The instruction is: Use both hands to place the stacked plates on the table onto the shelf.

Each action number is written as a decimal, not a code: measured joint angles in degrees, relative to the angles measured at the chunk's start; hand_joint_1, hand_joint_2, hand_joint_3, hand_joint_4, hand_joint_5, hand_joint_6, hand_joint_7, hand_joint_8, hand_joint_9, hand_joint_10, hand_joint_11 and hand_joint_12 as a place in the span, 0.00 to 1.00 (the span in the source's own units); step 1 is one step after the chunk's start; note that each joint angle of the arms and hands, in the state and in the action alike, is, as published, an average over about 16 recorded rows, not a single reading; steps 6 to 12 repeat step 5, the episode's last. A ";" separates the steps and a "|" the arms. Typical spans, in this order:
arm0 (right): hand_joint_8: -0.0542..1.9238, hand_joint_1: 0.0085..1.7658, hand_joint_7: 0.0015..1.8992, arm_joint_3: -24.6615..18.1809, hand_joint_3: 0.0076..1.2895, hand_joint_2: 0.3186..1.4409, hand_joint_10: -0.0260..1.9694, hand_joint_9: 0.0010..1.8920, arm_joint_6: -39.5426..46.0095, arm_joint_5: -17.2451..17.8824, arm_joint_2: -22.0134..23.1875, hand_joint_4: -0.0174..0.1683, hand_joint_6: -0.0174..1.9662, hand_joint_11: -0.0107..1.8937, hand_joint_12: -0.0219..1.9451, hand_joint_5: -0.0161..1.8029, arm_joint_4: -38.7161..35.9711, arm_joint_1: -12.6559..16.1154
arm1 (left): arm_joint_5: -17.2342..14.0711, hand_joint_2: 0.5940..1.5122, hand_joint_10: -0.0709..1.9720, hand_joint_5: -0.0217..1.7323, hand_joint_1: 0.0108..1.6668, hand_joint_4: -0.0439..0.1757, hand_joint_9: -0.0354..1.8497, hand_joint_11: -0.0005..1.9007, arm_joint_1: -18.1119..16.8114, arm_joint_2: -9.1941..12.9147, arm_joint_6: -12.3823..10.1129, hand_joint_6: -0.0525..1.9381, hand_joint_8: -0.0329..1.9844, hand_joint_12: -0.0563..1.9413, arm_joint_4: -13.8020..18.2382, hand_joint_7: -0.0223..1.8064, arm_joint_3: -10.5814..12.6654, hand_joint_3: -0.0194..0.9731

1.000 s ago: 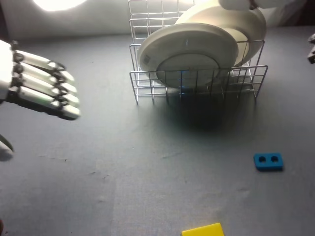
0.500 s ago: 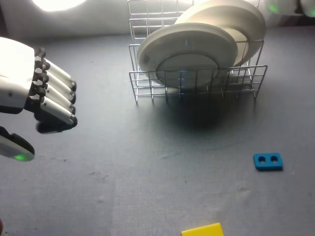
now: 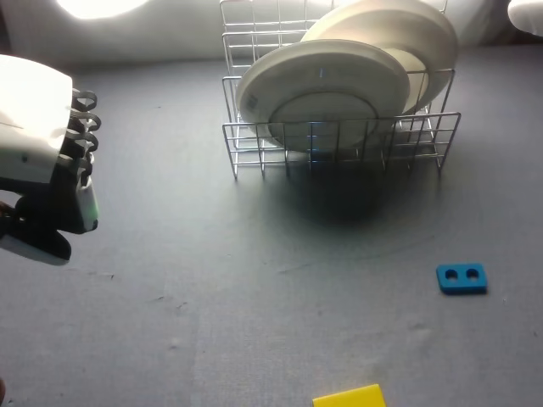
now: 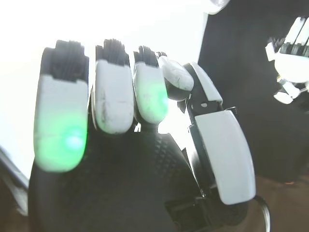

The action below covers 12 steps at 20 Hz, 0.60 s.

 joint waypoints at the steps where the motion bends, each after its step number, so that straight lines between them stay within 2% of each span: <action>1: 0.99 0.30 0.79 -0.16 0.00 0.95 0.98 0.84 -0.45 0.08 0.24 0.05 0.97 0.93 0.98 0.67 0.00 -0.09 | -0.07 0.83 0.98 0.72 0.38 0.37 0.83 0.81 -0.11 -0.02 -0.03 0.98 0.98 0.99 -0.03 0.83 -0.04 0.01; 5: 0.99 0.31 0.84 -0.45 0.00 0.95 0.98 0.89 -2.47 0.93 0.62 0.03 0.98 0.98 0.98 0.69 0.01 -0.60 | -0.36 0.82 0.98 0.76 0.41 0.45 0.89 0.89 -0.41 -0.16 -0.05 0.98 0.98 0.99 -0.14 0.88 -0.25 0.01; 12: 0.99 0.31 0.84 -0.45 0.00 0.95 0.98 0.89 -2.47 0.93 0.62 0.03 0.98 0.98 0.98 0.69 0.01 -0.60 | -0.36 0.82 0.98 0.76 0.41 0.45 0.89 0.89 -0.41 -0.16 -0.05 0.98 0.98 0.99 -0.14 0.88 -0.25 0.01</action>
